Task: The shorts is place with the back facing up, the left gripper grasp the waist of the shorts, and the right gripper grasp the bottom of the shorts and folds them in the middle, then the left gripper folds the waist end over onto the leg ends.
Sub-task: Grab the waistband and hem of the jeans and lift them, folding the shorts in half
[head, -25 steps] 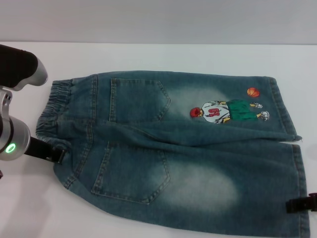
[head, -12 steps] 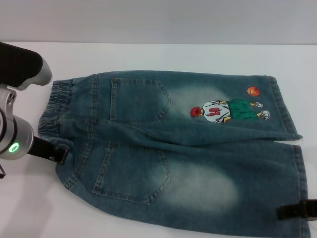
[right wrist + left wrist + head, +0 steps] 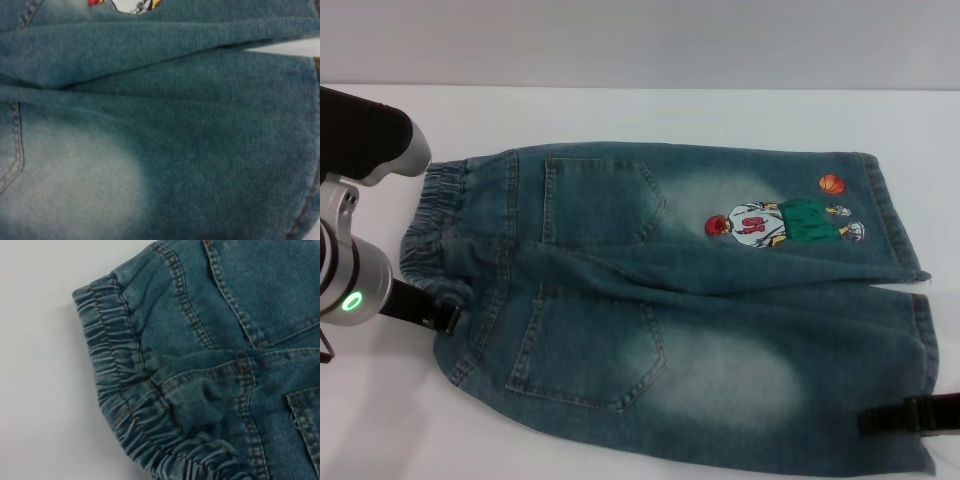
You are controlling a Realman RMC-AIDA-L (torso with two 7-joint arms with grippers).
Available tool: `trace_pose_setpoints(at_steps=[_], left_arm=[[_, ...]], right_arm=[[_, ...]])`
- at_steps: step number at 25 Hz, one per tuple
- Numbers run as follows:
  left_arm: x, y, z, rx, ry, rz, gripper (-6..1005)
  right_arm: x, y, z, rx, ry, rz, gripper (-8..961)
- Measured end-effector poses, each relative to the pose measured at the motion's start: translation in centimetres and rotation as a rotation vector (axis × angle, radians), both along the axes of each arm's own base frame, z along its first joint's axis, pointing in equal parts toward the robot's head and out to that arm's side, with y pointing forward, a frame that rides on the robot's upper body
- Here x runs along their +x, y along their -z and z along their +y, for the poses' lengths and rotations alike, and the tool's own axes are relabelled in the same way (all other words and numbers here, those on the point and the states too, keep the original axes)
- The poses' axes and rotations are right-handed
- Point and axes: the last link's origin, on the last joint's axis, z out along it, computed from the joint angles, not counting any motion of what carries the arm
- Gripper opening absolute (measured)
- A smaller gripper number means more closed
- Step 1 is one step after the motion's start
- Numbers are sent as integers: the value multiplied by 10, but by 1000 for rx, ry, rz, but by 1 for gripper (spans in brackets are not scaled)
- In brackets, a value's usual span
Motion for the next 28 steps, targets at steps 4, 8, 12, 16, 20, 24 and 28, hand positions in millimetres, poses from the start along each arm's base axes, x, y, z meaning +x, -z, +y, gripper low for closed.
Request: trace_pose_setpoints(at_steps=[4, 8, 12, 16, 20, 24, 28], left_arm=[[0, 0, 0, 0, 0, 0, 147], [0, 0, 0, -1, 1, 0, 147], [1, 0, 0, 0, 3, -2, 146], [1, 1, 0, 0, 4, -4, 146], [2, 1, 0, 0, 4, -5, 146], [5, 3, 0, -2, 11, -6, 147], [7, 3, 0, -1, 12, -10, 147]], right_arm=[[-3, 0, 2, 11, -11, 17, 660], [-3, 0, 4, 17, -15, 23, 657], [-2, 2, 5, 8, -17, 30, 655], [-1, 3, 5, -5, -37, 43, 652], [-5, 4, 5, -21, -72, 64, 559], [-9, 5, 7, -37, -101, 76, 381], [-12, 7, 8, -48, -113, 111, 223]])
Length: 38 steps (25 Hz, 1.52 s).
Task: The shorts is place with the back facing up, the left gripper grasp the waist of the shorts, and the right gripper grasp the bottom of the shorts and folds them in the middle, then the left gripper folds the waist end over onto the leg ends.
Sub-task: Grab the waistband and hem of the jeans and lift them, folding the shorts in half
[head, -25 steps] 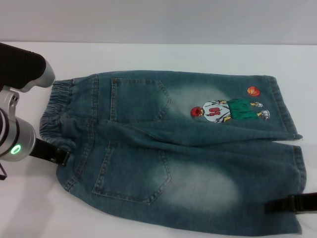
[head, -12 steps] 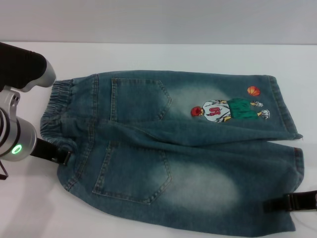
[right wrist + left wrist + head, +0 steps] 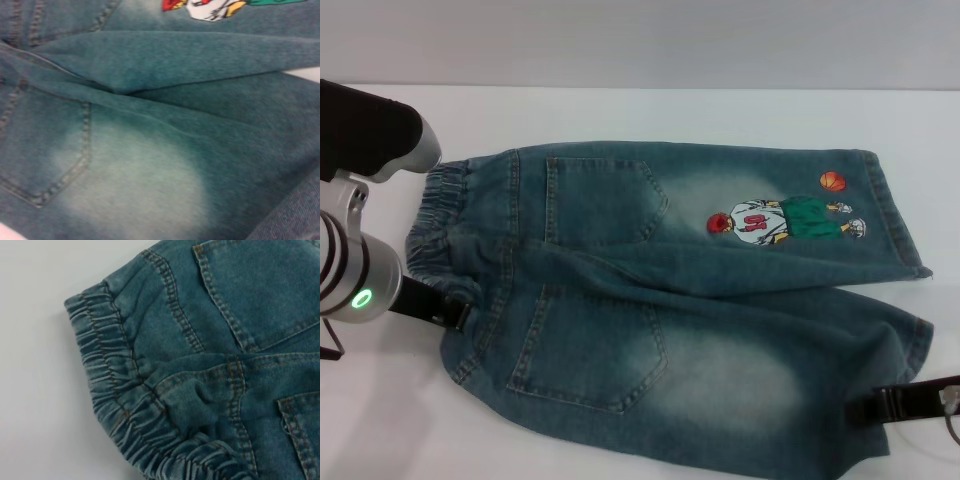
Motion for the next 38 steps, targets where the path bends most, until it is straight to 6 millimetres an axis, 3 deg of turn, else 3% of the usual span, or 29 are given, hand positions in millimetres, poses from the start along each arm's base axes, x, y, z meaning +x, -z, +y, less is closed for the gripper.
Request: trace_pose_setpoints(at_steps=[9, 23, 32, 38], left_arm=[[2, 0, 1, 8, 4, -5, 145], [7, -13, 10, 90, 47, -39, 145], [6, -24, 21, 191, 65, -88, 144], [11, -25, 30, 241, 101, -147, 142]], right_arm=[[5, -5, 1, 21, 3, 33, 6], [-12, -37, 43, 286, -203, 80, 23], [1, -75, 56, 476, -250, 51, 34], [7, -83, 66, 582, -287, 57, 42]])
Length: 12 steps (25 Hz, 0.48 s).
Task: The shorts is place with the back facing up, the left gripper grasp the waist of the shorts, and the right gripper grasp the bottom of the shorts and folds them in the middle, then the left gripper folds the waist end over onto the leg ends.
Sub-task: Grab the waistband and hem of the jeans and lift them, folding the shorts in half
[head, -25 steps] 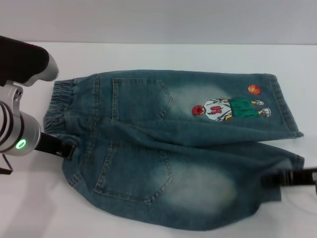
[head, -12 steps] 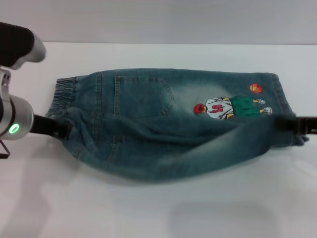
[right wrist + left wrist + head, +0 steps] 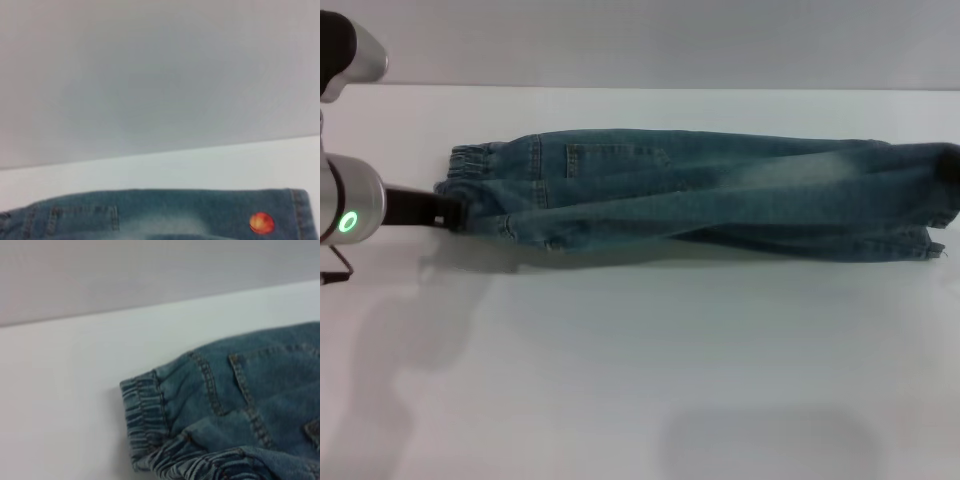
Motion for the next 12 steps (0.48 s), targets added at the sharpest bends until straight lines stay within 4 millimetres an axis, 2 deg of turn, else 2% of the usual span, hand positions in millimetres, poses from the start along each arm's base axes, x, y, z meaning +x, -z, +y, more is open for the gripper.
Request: trace_pose_setpoints(at_steps=[5, 12], left_arm=[[7, 1, 8, 31, 40, -38, 141], [11, 6, 20, 46, 68, -63, 138]], right_arm=[[8, 5, 9, 30, -7, 49, 48], [18, 0, 19, 81, 4, 81, 57]])
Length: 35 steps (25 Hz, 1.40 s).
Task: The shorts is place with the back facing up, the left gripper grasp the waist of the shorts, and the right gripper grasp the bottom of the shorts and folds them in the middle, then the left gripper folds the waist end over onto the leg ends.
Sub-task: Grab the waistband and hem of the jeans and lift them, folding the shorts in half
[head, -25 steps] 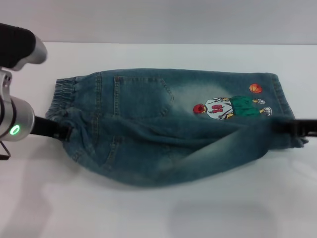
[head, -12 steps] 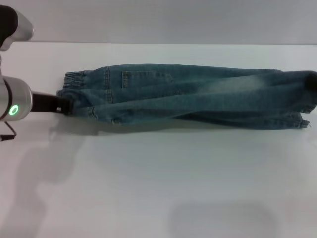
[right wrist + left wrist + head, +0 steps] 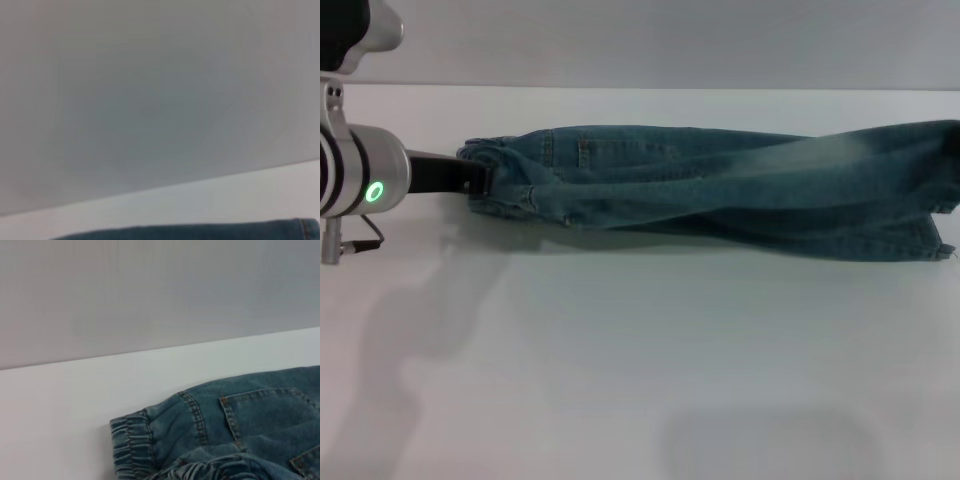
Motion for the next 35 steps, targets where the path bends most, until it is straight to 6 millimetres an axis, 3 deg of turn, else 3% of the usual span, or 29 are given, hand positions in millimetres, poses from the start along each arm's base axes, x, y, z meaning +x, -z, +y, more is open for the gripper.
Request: trace_pose_setpoints(at_steps=[16, 27, 35], left_arm=[[5, 2, 21, 41, 41, -39, 138], [3, 8, 29, 58, 55, -65, 139], [10, 22, 56, 151, 143, -193, 139]], right_arm=[[36, -4, 10, 120, 46, 186, 76], [45, 1, 16, 141, 55, 253, 90], [62, 3, 27, 180, 79, 315, 100]])
